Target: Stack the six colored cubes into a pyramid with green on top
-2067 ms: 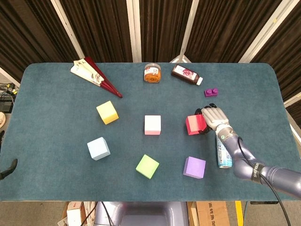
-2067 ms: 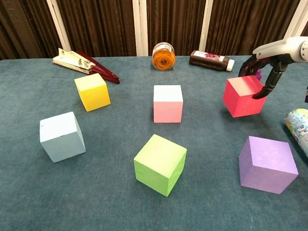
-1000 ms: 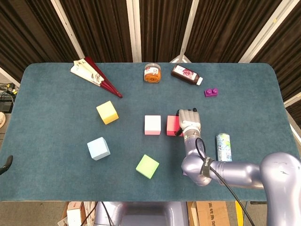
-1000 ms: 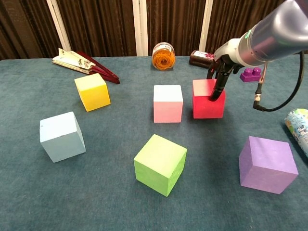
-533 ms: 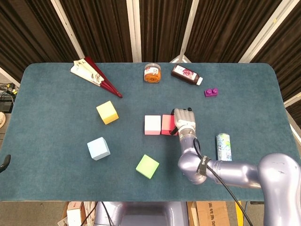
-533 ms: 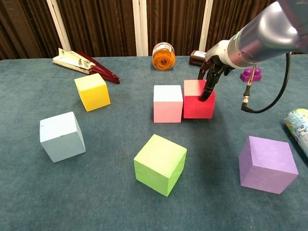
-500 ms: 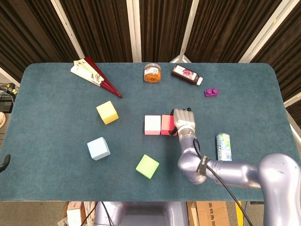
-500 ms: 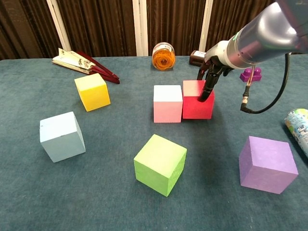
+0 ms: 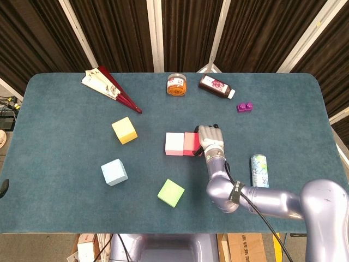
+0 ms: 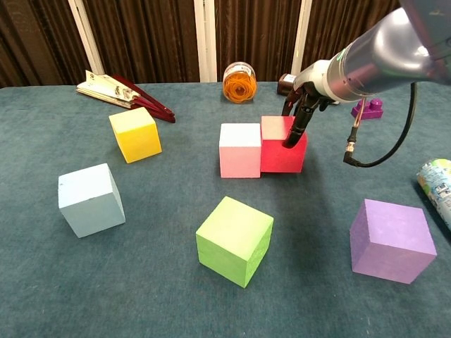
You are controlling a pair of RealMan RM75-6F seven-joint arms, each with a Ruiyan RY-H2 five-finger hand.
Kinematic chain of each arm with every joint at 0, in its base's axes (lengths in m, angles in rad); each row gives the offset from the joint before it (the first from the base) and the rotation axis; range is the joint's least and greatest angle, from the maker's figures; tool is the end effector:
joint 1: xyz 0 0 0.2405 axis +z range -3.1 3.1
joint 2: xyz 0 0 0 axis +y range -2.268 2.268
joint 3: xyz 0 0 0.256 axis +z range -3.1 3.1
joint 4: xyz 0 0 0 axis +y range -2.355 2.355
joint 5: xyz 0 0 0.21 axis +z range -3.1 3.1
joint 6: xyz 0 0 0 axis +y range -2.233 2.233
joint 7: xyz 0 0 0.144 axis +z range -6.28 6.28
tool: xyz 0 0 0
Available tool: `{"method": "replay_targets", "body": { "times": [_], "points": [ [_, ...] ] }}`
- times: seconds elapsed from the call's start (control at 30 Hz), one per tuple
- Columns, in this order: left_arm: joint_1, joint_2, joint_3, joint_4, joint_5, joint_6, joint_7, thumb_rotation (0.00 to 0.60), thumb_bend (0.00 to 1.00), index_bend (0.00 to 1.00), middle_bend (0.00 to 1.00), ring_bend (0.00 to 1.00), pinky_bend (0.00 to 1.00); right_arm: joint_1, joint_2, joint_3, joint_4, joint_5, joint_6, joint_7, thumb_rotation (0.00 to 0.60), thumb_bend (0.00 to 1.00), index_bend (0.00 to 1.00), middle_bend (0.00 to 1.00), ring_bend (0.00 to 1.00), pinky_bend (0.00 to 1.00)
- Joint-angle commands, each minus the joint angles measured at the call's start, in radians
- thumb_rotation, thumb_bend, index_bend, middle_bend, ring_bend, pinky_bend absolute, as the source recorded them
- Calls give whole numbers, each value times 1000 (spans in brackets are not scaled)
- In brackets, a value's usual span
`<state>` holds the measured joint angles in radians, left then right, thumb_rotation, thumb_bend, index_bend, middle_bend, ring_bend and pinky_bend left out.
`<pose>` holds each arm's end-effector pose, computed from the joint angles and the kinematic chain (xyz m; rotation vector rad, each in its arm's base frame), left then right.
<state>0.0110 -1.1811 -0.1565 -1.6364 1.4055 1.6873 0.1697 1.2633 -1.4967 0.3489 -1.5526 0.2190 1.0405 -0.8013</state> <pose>-0.3133 0.1662 0.1846 -1.0966 -0.7225 -0.8729 -0.0543 -0.4041 -0.0033 1.5344 -1.4223 0.5306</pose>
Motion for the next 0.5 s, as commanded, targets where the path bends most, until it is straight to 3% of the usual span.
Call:
{"method": "replay_targets", "body": {
  "times": [0.03,0.5],
  "points": [
    [1,1,-1,-1,-2,1,-1,600,353,65,0,0,0,-5,-1,3,4,-3,-1,-4,600,273,452,366,185,0],
    [2,-3,-2,-6,-3,6,13,600,352,65,0,0,0,-40,-3,13,24,-14,-35,-7,600,273,452,365,185,0]
  ]
}}
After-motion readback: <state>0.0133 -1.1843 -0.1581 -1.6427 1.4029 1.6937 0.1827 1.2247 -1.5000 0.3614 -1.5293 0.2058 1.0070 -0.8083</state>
